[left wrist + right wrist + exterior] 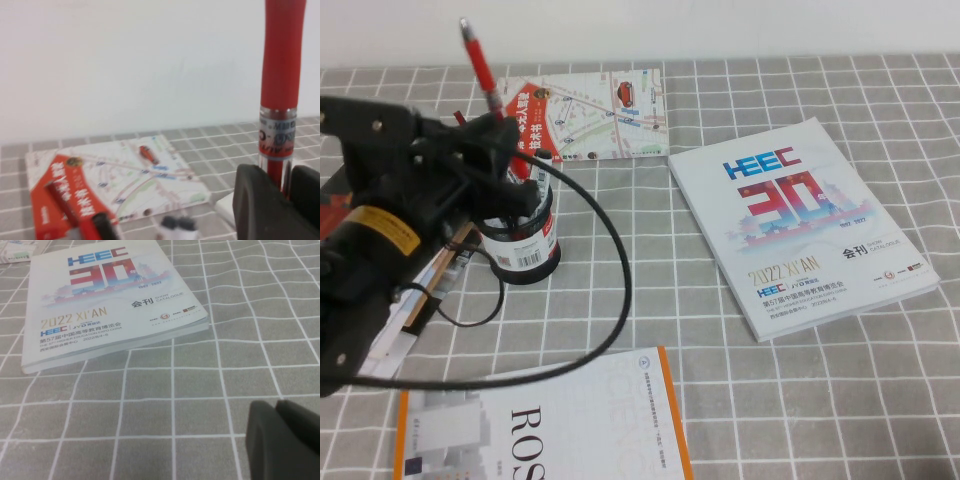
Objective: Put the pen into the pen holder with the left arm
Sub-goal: Place the pen onto the pen holder
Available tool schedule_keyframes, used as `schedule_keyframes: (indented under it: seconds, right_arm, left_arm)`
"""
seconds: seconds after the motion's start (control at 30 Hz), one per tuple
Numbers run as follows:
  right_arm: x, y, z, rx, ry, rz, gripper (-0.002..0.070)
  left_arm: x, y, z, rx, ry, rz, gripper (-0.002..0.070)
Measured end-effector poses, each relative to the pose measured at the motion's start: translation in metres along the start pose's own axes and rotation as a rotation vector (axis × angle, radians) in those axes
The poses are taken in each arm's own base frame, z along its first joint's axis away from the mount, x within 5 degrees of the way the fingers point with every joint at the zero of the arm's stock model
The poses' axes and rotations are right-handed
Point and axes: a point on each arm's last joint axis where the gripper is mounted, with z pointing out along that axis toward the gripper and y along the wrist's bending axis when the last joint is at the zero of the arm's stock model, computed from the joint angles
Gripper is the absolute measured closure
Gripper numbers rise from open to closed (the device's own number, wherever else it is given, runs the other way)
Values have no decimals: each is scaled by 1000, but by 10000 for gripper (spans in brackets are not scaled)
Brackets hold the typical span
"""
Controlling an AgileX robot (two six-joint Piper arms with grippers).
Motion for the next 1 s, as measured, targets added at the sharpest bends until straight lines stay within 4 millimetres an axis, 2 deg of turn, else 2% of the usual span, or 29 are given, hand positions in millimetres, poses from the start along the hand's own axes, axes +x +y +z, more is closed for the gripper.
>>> schedule_keyframes:
  seconds: [0.23,0.5,0.8,1.0]
  right_arm:
    - [0,0,0,-1,0,2,692]
    - [0,0,0,-1,0,2,691]
    - [0,0,0,-1,0,3,692]
    - [0,0,0,-1,0,3,692]
  left_arm:
    - [22,16,14,-54,19,-41,589]
    - [53,21,31,-64,75,-42,589]
    - [56,23,34,-67,57,37,589]
    - [59,27,35,-113,59,31,589]
